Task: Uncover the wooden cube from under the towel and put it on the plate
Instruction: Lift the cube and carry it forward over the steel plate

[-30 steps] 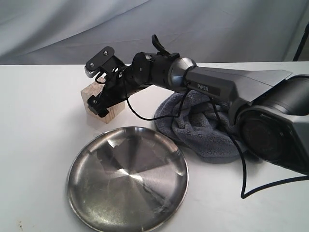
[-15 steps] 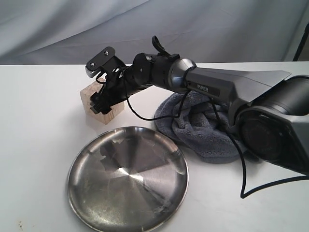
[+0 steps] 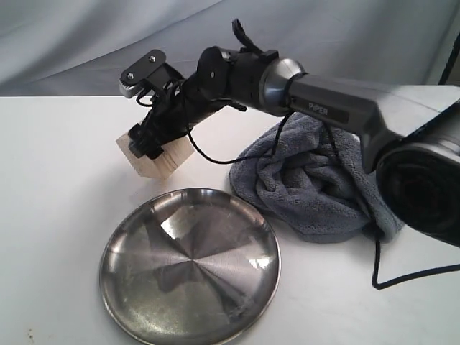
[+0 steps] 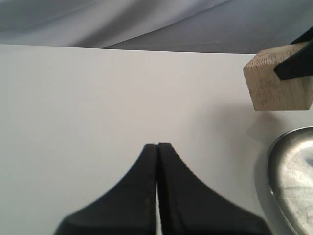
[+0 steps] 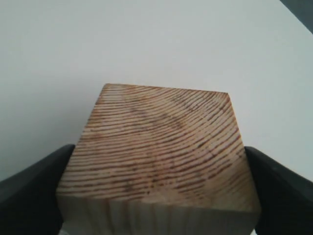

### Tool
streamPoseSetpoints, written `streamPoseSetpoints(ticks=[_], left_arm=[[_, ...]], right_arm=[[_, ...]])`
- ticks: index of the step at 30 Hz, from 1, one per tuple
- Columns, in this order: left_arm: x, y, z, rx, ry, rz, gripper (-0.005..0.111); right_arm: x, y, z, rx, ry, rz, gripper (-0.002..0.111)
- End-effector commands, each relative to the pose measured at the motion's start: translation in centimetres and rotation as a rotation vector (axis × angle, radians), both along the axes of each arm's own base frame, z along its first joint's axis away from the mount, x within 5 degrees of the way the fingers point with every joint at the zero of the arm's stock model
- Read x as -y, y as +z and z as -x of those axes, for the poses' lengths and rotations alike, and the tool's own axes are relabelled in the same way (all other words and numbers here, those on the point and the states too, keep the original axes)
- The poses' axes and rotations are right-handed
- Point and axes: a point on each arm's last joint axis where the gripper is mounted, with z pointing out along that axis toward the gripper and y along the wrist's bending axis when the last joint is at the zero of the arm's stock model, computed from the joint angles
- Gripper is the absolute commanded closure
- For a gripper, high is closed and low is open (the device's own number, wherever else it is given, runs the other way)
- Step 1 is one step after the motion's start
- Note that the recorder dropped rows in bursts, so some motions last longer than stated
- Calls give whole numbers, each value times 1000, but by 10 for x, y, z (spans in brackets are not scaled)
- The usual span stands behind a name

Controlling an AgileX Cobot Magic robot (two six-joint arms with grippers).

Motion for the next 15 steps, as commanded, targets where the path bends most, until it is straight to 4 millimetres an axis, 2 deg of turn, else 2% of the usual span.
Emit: streamPoseSetpoints(ticks=[1, 7, 15], left_arm=[[0, 0, 0, 10, -4, 1, 105], [0, 0, 0, 10, -4, 1, 105], [0, 0, 0, 10, -4, 1, 105]], right_arm=[[7, 54, 16, 2, 45, -20, 108], [15, 82, 35, -70, 114, 10, 108], [22, 104, 50, -116, 169, 20, 108]])
